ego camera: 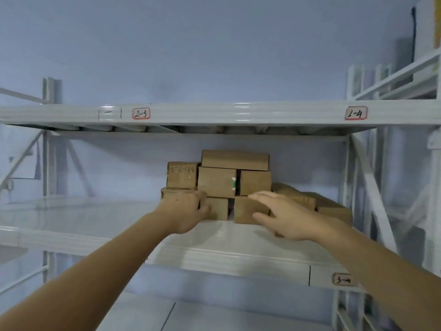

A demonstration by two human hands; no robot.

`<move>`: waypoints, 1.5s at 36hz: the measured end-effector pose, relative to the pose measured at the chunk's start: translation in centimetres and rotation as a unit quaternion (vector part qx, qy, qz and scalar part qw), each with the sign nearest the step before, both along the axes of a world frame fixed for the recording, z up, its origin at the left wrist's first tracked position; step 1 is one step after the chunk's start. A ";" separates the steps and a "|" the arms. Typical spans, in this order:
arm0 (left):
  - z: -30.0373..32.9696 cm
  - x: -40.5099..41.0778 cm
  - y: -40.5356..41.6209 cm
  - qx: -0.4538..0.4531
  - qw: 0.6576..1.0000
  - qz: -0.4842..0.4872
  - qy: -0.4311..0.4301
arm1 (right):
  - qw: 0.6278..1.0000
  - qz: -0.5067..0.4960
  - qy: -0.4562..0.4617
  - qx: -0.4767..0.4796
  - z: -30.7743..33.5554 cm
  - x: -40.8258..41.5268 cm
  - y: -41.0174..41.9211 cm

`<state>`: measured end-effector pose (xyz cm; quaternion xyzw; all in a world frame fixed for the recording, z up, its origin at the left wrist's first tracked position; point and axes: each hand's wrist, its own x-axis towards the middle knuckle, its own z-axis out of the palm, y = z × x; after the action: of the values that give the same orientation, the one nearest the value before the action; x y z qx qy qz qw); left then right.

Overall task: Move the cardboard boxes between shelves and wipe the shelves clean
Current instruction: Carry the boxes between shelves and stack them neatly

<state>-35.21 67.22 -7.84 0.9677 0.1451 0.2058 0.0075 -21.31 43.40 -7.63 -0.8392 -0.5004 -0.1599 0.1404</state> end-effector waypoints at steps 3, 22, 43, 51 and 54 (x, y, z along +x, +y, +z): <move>1.2 2.8 1.9 0.079 0.997 0.000 0.001 | 0.998 -0.028 -0.039 0.027 1.3 3.5 0.3; 11.0 18.7 10.8 -0.326 0.932 -0.002 -0.157 | 0.875 -0.148 0.321 0.330 10.4 18.0 10.2; 9.4 14.6 6.0 -0.625 0.715 -0.218 -0.227 | 0.696 -0.052 0.464 0.546 8.3 9.1 6.3; 3.9 11.0 2.9 -0.590 0.719 -0.285 -0.234 | 0.669 -0.150 0.451 0.572 3.2 0.2 2.4; 2.3 9.5 0.9 -0.598 0.712 -0.298 -0.216 | 0.674 -0.176 0.416 0.584 1.6 -2.9 0.8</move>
<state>-25.69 68.14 -5.49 0.6834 -0.0632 0.2667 0.6766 -24.16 44.24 -6.04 -0.6385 -0.0375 -0.0754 0.7650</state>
